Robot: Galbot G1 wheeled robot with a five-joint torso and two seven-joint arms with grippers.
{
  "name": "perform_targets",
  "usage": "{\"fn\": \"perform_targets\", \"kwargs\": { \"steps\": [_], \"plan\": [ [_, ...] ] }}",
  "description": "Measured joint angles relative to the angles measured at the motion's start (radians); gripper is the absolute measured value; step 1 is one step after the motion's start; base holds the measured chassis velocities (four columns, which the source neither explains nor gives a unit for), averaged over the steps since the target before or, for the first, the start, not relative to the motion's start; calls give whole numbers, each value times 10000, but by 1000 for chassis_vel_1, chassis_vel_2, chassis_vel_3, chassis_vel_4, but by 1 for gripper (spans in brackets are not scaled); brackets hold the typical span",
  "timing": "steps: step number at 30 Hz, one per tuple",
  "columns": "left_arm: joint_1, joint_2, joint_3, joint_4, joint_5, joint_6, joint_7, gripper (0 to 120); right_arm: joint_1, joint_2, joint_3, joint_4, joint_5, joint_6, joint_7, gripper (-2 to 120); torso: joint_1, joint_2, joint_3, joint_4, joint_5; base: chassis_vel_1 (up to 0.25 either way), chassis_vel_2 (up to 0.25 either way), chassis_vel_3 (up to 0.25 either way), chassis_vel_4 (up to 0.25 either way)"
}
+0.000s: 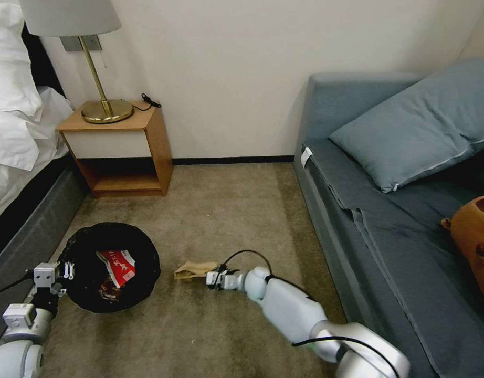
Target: Pick up the trash bin, then pick up the garbage on the floor and place it into the trash bin.
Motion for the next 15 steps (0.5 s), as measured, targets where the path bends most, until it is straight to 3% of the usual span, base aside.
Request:
{"fn": "perform_targets", "kwargs": {
  "steps": [7,11,15],
  "plan": [
    [-119,6,123,40,27,37,-79,4,536,-845,-62,1274,39,134,-72,0,0,-1,1,1,0,0,0,0,0],
    [-217,-107,361,-52,263,170,-272,4,1205,-1694,-569,3244,324,-120,-344,0,0,0,0,3,0,0,0,0,0],
    [-303,-196,514,-83,444,251,-410,4,1545,-2003,-810,4123,441,-366,-492,0,0,-2,0,2,1,0,0,0,0]
  ]
}}
